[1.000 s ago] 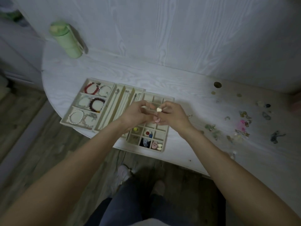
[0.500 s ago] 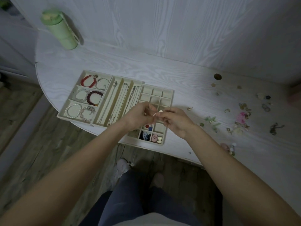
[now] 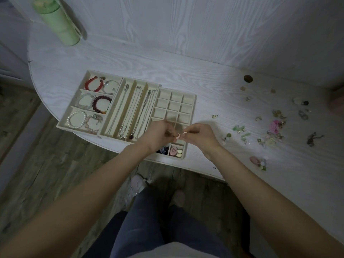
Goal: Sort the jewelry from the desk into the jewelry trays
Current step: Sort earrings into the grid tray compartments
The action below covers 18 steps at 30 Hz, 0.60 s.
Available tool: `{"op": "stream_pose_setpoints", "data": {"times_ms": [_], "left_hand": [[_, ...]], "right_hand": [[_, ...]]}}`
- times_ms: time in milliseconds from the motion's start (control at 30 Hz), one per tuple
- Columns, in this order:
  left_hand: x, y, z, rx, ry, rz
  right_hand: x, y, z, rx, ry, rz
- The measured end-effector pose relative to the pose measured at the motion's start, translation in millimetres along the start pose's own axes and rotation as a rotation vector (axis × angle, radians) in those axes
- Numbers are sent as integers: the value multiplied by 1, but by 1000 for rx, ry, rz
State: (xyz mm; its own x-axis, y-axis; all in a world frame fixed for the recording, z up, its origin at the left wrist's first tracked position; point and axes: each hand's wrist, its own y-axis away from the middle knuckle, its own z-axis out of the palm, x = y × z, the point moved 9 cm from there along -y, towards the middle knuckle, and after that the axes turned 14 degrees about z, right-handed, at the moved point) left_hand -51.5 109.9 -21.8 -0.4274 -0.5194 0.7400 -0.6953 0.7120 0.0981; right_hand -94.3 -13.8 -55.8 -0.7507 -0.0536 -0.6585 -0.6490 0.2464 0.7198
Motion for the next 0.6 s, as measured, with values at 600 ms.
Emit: {"op": "stream_pose_setpoints", "data": {"times_ms": [600], "left_hand": [[6, -5, 28, -125, -183, 63]], "right_hand": [[-14, 13, 16, 284, 689, -362]]}}
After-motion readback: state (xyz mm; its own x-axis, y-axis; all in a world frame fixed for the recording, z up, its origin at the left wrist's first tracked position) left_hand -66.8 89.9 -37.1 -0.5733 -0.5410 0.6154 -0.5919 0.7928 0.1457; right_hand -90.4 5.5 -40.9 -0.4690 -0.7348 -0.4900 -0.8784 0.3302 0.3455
